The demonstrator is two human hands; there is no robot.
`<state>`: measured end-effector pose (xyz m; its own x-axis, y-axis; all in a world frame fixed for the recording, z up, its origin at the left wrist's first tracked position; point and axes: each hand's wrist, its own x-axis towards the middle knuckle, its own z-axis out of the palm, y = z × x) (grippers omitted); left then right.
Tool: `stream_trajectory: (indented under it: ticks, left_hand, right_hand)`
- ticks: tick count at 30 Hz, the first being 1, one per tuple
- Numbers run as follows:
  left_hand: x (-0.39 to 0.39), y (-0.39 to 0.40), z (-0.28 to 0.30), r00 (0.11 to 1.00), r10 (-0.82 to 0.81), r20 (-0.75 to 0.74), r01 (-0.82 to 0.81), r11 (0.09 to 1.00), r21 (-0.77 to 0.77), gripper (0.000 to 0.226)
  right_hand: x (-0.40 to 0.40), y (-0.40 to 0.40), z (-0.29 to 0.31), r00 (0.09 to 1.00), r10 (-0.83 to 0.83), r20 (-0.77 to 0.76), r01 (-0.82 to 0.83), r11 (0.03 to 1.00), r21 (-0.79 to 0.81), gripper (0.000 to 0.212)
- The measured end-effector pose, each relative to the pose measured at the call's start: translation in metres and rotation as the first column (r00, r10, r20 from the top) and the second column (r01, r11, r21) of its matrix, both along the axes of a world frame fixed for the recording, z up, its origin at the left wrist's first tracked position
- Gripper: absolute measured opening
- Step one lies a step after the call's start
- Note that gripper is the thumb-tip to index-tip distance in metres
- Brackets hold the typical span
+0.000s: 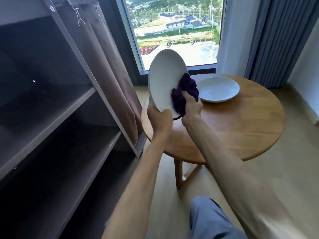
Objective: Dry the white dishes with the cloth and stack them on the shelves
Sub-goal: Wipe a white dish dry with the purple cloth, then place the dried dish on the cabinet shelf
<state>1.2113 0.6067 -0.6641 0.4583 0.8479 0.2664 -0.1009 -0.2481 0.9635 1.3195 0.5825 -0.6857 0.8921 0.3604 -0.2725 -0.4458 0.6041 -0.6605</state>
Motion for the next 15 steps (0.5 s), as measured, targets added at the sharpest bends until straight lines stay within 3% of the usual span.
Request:
stream_trajectory:
  ticks: [3,5,7,11,13,15]
  left_hand:
    - [-0.021,0.044,0.016,0.945,-0.186,-0.271,0.227,0.966,0.128,0.040]
    - [-0.031,0.061,0.027,0.840,-0.284,-0.463,0.371,0.923,0.107,0.036]
    - [-0.031,0.066,0.034,0.786,-0.313,-0.534,0.393,0.918,0.041,0.034]
    - [-0.031,0.065,0.039,0.845,-0.306,-0.439,0.276,0.952,-0.134,0.026]
    - [-0.033,0.067,0.034,0.907,-0.237,-0.347,0.167,0.961,-0.221,0.039]
    - [-0.036,0.069,0.028,0.954,-0.162,-0.251,0.079,0.947,-0.311,0.057]
  right_hand:
    - [0.021,-0.017,-0.003,0.979,-0.029,0.203,0.056,0.990,-0.128,0.052]
    - [0.032,-0.023,-0.001,0.927,0.003,0.375,0.108,0.955,-0.276,0.060]
    - [0.036,-0.022,0.004,0.850,0.054,0.524,0.182,0.903,-0.388,0.064]
    - [0.039,-0.017,0.023,0.772,-0.016,0.636,0.344,0.851,-0.397,0.065]
    - [0.043,-0.021,0.027,0.796,-0.130,0.591,0.412,0.831,-0.373,0.066]
    - [0.046,-0.031,0.026,0.830,-0.127,0.543,0.420,0.784,-0.457,0.070]
